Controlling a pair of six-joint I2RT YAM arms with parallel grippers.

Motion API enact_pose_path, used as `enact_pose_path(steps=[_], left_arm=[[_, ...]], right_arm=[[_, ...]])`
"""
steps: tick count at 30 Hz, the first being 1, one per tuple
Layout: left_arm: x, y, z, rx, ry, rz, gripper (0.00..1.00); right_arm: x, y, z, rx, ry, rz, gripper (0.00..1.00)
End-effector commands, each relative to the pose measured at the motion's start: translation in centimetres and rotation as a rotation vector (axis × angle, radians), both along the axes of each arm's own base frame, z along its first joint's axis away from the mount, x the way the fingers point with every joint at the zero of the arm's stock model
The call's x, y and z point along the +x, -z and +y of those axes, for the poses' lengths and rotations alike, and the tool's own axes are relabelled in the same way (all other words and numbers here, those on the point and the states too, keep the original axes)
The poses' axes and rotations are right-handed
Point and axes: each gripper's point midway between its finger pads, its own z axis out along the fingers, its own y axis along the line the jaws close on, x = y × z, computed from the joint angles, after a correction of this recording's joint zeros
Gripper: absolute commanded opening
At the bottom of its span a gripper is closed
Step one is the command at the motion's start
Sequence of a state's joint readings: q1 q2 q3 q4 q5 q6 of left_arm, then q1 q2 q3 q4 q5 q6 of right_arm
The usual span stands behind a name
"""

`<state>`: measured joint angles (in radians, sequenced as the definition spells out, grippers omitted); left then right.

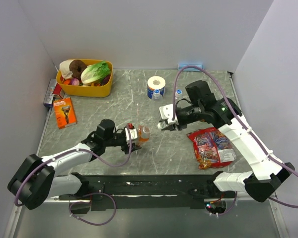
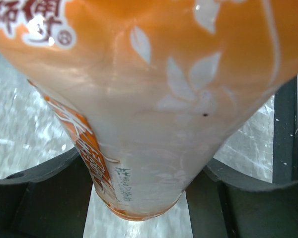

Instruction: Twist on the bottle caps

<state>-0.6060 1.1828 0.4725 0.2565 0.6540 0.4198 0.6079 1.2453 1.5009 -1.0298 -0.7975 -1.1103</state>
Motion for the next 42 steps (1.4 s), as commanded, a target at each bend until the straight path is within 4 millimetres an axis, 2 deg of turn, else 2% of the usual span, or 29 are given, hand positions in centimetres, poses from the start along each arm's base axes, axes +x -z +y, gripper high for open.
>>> enact_pose_path(steps=[1, 5, 9, 13, 14, 22, 36, 42], left_arm=[[-0.1, -1.6, -1.8, -0.075, 0.070, -0.207, 0.01], [-0.9, -0.8, -1.9, -0.071, 0.089, -0.223, 0.01], [-1.9, -0.2, -1.9, -0.065, 0.110, -0.203, 0.01], [-2.3, -0.3, -2.2, -0.066, 0.123, -0.184, 0.01], [-2.4, -0.4, -2.3, -0.066, 0.128, -0.185, 0.01], [-3.1, -0.5, -2.6, -0.053, 0.155, -0.185, 0.01], [-3.3, -1.0, -2.5, -0.071, 0.115, -0.125, 0.01], [-3.0, -1.3, -2.3, -0.096, 0.062, -0.095, 0.01]], right_arm=[[-3.9, 0.7, -0.3, -0.064, -0.077, 0.089, 0.27], [-5.0, 1.3, 0.2, -0.086, -0.125, 0.058, 0.28], [-4.8, 1.3, 1.1, -0.076, -0.139, 0.044, 0.28], [-4.7, 1.5, 2.5, -0.077, -0.156, 0.031, 0.29], [-4.2, 1.7, 2.8, -0.077, -0.137, 0.015, 0.29], [-5.0, 2.8, 4.8, -0.084, -0.166, -0.001, 0.29], [-5.1, 5.8, 4.2, -0.235, -0.187, -0.044, 0.28], [-4.3, 7.1, 3.6, -0.295, -0.143, -0.047, 0.28]])
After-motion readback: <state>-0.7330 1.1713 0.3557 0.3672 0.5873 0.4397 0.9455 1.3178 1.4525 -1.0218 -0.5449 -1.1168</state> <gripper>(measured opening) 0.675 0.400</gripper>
